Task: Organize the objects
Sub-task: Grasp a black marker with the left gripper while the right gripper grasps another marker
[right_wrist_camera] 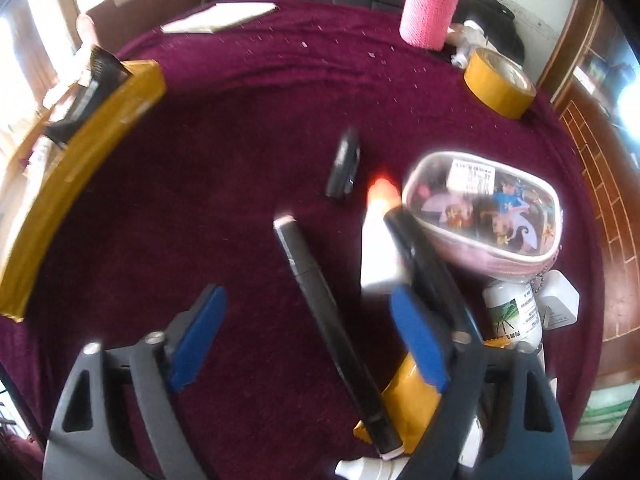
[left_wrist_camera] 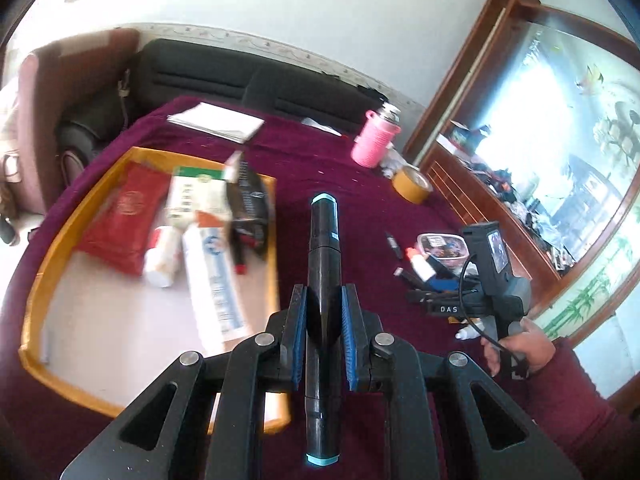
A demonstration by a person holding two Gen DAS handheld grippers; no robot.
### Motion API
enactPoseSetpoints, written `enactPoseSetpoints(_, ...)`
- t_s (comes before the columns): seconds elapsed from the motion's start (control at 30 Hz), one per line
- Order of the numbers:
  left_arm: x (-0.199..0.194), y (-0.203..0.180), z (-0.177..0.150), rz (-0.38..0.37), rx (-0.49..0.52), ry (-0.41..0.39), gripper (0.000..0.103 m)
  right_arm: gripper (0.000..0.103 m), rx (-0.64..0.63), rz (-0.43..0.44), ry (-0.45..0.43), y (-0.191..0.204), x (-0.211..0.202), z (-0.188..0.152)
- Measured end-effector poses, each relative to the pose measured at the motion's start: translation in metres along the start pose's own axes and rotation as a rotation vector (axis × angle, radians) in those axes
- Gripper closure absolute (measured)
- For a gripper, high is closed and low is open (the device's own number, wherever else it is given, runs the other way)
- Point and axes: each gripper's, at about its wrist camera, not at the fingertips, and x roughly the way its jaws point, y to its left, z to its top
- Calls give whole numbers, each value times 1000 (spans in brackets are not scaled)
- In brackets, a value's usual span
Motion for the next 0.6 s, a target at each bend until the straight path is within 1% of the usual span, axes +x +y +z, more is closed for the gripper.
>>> enactPoseSetpoints(0.03, -4, 6, -1, 4, -9, -6, 90, 49, 25, 18, -4, -3, 0, 0)
enactPoseSetpoints(0.07, -7, 12, -3, 3, -18, -9, 90, 57, 49, 22, 4, -5, -1, -1)
enactPoseSetpoints(0.1, -9, 16, -5, 1, -26, -12, 90, 73, 64, 14, 9, -6, -2, -2)
enactPoseSetpoints(0.17, -14, 26, -8, 0, -40, -22, 90, 83, 87, 39, 14, -5, -6, -5)
enactPoseSetpoints(0.2, -15, 29, -9, 0, -46, -25, 90, 87, 104, 59, 16, -5, -8, -8)
enactPoseSetpoints(0.33, -17, 44, -14, 11, -78, -30, 90, 89, 151, 108, -10, 2, -20, -26)
enactPoseSetpoints(0.53, -27, 58, -21, 32, -103, -41, 89, 90, 219, 256, -109, 14, -53, -47)
enactPoseSetpoints(0.57, -28, 61, -22, 36, -113, -40, 89, 90, 216, 261, -114, 17, -54, -46)
enactPoseSetpoints(0.6, -29, 62, -24, 35, -120, -38, 89, 90, 203, 248, -118, 21, -56, -47)
